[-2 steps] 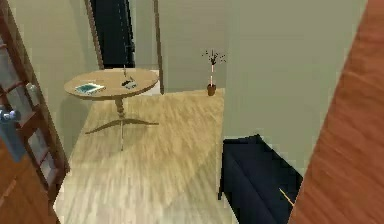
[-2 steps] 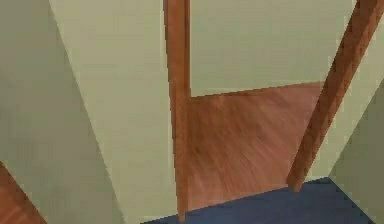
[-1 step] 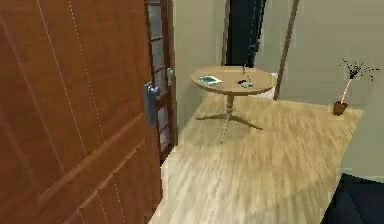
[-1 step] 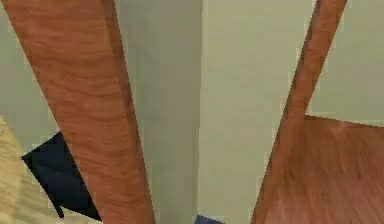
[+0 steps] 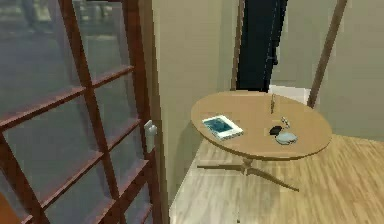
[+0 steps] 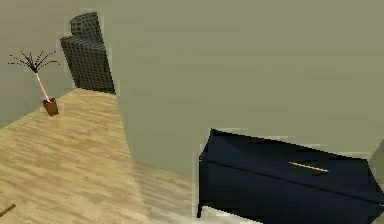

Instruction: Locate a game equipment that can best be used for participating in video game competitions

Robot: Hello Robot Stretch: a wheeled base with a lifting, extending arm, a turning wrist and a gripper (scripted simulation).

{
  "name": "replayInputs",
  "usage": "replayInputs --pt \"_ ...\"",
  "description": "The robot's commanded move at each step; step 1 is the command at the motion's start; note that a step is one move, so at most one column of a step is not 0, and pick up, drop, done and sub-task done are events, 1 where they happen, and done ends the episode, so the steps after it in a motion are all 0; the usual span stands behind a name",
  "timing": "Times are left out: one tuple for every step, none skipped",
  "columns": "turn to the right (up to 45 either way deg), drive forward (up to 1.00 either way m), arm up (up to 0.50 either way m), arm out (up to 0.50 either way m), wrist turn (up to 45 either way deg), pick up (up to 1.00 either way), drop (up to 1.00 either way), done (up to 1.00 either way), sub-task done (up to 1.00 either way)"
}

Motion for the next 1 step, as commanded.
replayInputs --pt "0.0 0.40 0.00 0.00 0.0 0.00 0.00 0.00 0.00"
